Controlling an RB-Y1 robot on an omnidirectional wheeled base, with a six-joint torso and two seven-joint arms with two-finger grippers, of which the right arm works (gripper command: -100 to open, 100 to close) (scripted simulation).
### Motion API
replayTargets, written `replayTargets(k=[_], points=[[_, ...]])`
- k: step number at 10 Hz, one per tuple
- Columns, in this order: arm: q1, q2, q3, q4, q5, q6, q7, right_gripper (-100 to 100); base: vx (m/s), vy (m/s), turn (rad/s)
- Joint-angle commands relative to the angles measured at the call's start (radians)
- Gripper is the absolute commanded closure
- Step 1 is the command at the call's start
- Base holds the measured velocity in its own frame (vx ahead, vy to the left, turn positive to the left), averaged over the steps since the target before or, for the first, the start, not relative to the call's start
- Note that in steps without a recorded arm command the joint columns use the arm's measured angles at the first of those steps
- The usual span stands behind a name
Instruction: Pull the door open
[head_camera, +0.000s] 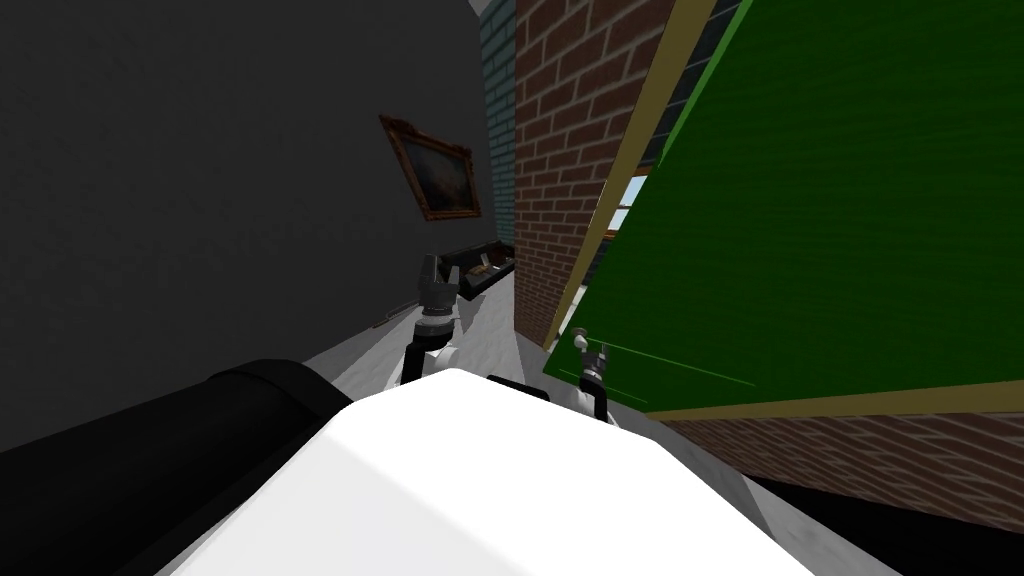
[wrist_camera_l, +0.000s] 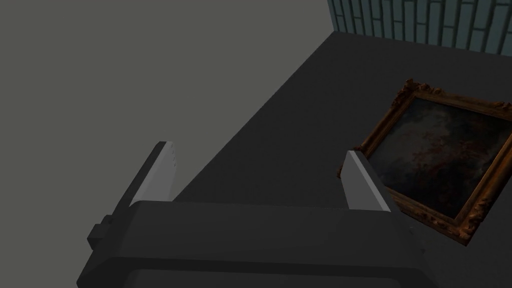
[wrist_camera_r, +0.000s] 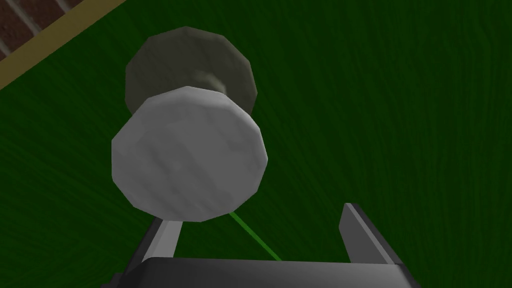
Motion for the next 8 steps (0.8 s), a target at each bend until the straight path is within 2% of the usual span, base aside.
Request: replayTargets(k=[1, 2, 4, 5, 6, 7, 8], points=[[-0.014, 0.022, 0.028, 0.014, 0.010, -0.012, -0.015, -100, -0.007, 0.015, 0.006], [-0.014, 0.022, 0.028, 0.014, 0.010, -0.012, -0.015, -100, -0.011, 0.019, 0.027], [-0.013, 0.011, 0.042, 0.011, -0.022, -0.006, -0.077, -100, -0.045, 0.068, 0.208], [-0.013, 0.011, 0.042, 0.011, -0.022, -0.006, -0.093, -100, -0.040, 0.066, 0.028], [-0.012, 0.005, 0.049, 0.009, -0.039, -0.003, -0.129, -100, -0.051, 0.047, 0.045], [-0.012, 0.005, 0.049, 0.009, -0.039, -0.003, -0.133, -100, -0.053, 0.018, 0.039], [-0.012, -0.001, 0.056, 0.008, -0.057, 0.000, -0.174, -100, -0.056, -0.002, 0.094]])
